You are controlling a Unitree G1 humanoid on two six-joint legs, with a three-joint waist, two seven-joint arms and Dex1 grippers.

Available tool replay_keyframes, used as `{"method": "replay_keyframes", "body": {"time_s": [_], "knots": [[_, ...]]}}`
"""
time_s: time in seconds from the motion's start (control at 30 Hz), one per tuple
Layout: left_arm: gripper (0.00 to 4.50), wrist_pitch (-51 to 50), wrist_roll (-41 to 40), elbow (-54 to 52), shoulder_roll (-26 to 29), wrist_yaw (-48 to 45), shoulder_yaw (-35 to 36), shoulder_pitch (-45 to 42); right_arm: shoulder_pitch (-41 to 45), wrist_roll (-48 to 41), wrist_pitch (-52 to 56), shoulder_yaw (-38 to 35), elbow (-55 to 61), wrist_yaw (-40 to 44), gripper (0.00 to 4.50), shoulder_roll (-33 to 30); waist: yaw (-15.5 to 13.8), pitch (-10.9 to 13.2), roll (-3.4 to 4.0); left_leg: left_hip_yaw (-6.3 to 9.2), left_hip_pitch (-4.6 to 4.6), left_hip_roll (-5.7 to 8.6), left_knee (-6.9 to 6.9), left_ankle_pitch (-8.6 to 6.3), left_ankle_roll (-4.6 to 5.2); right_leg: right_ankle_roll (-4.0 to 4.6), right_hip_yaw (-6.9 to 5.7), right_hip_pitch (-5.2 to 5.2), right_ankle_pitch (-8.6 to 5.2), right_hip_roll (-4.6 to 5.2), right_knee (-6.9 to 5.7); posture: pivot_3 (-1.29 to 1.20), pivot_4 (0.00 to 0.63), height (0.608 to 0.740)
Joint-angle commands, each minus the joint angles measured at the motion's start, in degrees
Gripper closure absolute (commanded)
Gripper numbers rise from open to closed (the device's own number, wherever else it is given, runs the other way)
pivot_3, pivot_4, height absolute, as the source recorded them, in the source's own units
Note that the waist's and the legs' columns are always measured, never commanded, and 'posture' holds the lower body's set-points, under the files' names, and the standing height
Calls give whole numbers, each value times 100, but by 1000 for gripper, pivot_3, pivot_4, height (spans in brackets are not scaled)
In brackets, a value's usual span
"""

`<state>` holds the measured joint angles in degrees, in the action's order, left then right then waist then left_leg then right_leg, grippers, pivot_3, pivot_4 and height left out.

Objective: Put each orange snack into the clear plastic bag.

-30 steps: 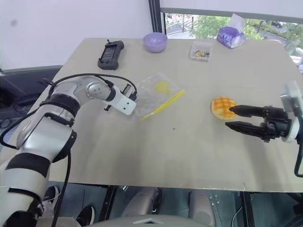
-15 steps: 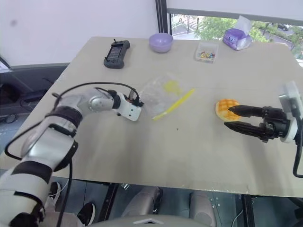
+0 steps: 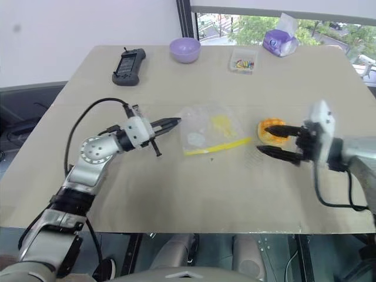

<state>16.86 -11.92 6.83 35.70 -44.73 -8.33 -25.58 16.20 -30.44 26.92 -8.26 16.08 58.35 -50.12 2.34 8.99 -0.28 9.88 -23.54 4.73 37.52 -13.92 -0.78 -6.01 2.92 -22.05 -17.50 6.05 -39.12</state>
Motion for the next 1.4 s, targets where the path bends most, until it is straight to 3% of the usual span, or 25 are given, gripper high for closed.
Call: {"method": "replay_keyframes", "body": {"time_s": [0.03, 0.23, 0.53, 0.63, 0.87, 1.07, 1.17, 1.33, 1.4], "knots": [[4472, -891, -423, -702, -36, 242, 435, 22, 189, 1108, -1136, 588, -313, -87, 1565, 38, -19, 1, -1, 1, -2, 0, 1, 1, -1, 0, -4, 0, 0, 0, 1, 0, 150, 740], [4472, -1898, -735, -1258, -267, 545, 752, 86, 188, 2336, -2520, 1432, -641, -171, 1565, 245, 7, 1, -1, 1, -13, 0, 1, 2, -4, 0, -4, -5, 0, 2, 15, 0, 150, 740], [4472, -2948, -1090, -1994, -602, 746, 850, 378, 635, 3838, -3232, 2022, -1758, -1803, 1565, 1582, 5, 0, -2, -3, -6, -1, 1, 5, -9, 2, 5, -8, 1, -5, 2, 0, 150, 740], [4472, -3096, -1095, -2056, -665, 795, 875, 401, 769, 4135, -3354, 2178, -2056, -2141, 1565, 1919, 5, 0, -1, -3, -6, 0, 1, 5, -9, 3, 6, -8, 1, -4, 5, 0, 150, 740], [4472, -3221, -1026, -2064, -766, 819, 923, 384, 773, 4293, -3564, 2492, -2284, -2087, 1565, 2269, 11, 0, -1, -4, -6, 0, 1, 5, -10, 3, 8, -9, 1, -5, 5, 0, 150, 740], [4472, -3277, -1029, -2121, -813, 844, 929, 415, 893, 4455, -3571, 2347, -2405, -2598, 1565, 2556, 21, 0, -1, -5, -3, -1, -1, 6, -11, 4, 9, -9, 2, -6, 3, 0, 150, 740], [4500, -3284, -1020, -2113, -813, 845, 934, 412, 920, 4499, -3572, 2259, -2488, -2695, 2446, 2525, 13, 0, -1, -6, -3, 1, -1, 6, -11, 4, 10, -9, 2, -5, 4, 0, 150, 740], [4500, -3241, -973, -2105, -716, 757, 950, 508, 966, 4459, -3682, 2148, -2489, -2714, 4457, 2404, 13, 0, -1, -5, -3, 1, -1, 6, -11, 4, 10, -9, 2, -5, 4, 0, 150, 740], [4500, -3163, -901, -2073, -654, 712, 948, 574, 1011, 4346, -3636, 2078, -2368, -2677, 4457, 2412, 22, 0, -1, -6, -3, 1, -1, 6, -11, 4, 11, -9, 2, -5, 4, 0, 150, 740]]}}
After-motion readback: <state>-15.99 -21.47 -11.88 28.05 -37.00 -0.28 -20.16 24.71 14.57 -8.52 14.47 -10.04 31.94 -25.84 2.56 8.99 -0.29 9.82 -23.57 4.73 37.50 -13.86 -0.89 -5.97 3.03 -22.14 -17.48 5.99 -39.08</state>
